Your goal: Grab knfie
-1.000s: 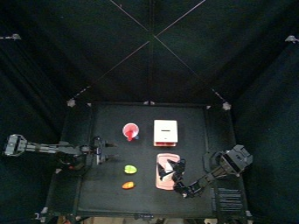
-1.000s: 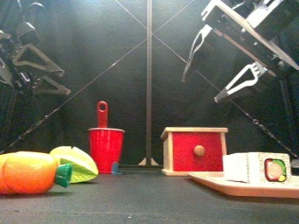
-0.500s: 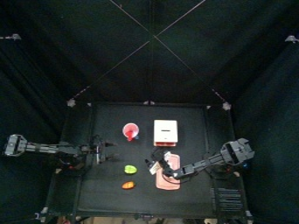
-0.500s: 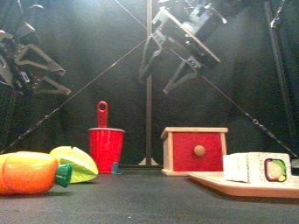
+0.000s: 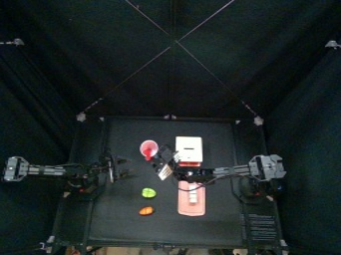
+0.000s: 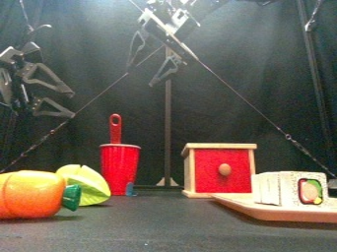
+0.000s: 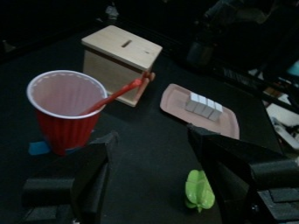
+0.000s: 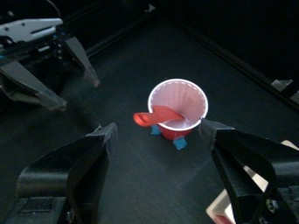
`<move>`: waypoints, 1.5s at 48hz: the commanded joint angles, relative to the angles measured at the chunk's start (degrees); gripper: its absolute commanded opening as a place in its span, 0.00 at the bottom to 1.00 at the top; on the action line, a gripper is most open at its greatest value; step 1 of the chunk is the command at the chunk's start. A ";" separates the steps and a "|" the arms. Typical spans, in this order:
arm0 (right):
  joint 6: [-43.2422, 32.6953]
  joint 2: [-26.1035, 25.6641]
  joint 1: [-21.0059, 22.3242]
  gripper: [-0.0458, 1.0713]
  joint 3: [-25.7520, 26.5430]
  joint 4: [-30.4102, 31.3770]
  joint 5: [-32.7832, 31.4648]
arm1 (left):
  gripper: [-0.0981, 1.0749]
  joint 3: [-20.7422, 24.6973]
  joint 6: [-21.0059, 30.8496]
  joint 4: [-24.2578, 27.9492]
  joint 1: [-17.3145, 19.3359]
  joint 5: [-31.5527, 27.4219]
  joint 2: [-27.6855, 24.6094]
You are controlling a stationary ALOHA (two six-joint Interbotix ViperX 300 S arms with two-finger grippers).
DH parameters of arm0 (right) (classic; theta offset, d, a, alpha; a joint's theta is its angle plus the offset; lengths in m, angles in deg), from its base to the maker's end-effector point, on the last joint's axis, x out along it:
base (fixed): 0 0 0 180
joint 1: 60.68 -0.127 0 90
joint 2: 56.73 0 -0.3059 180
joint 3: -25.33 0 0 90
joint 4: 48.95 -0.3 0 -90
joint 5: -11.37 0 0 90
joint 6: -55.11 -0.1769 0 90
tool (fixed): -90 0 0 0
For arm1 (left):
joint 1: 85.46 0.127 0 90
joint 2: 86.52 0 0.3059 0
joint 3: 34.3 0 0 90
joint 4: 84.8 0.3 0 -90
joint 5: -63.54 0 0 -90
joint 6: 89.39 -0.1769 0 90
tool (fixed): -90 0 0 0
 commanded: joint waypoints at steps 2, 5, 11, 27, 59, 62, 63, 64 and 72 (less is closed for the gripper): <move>7.47 1.14 1.05 0.97 5.63 -5.98 -1.14 | 0.91 0.00 0.00 -3.69 3.78 0.18 3.08; 12.04 2.81 1.32 0.97 8.26 -8.70 -2.37 | 0.91 -0.88 0.00 -5.80 6.06 0.18 4.75; 22.85 6.77 1.41 0.97 14.94 -13.10 -7.38 | 0.91 -2.64 0.00 -8.44 10.28 0.09 7.47; 47.37 20.48 1.05 0.97 36.83 -19.69 -24.61 | 0.91 -3.78 0.00 -8.61 12.13 -1.14 8.17; 67.06 40.08 3.08 0.97 69.43 -24.96 -47.11 | 0.91 -3.96 0.00 -8.61 12.48 -2.64 8.17; 67.94 40.52 3.43 0.97 69.52 -24.87 -48.08 | 0.91 -3.96 0.00 -8.61 12.48 -2.64 8.17; 68.29 40.69 3.52 0.97 69.52 -24.87 -48.25 | 0.91 -3.96 0.00 -8.61 12.48 -2.72 8.17; 68.55 40.78 3.60 0.97 69.52 -24.96 -48.52 | 0.91 -3.96 0.00 -8.61 12.48 -2.72 8.17; 68.99 41.22 4.04 0.97 69.52 -25.31 -48.87 | 0.91 -3.96 0.00 -8.61 12.48 -2.90 8.17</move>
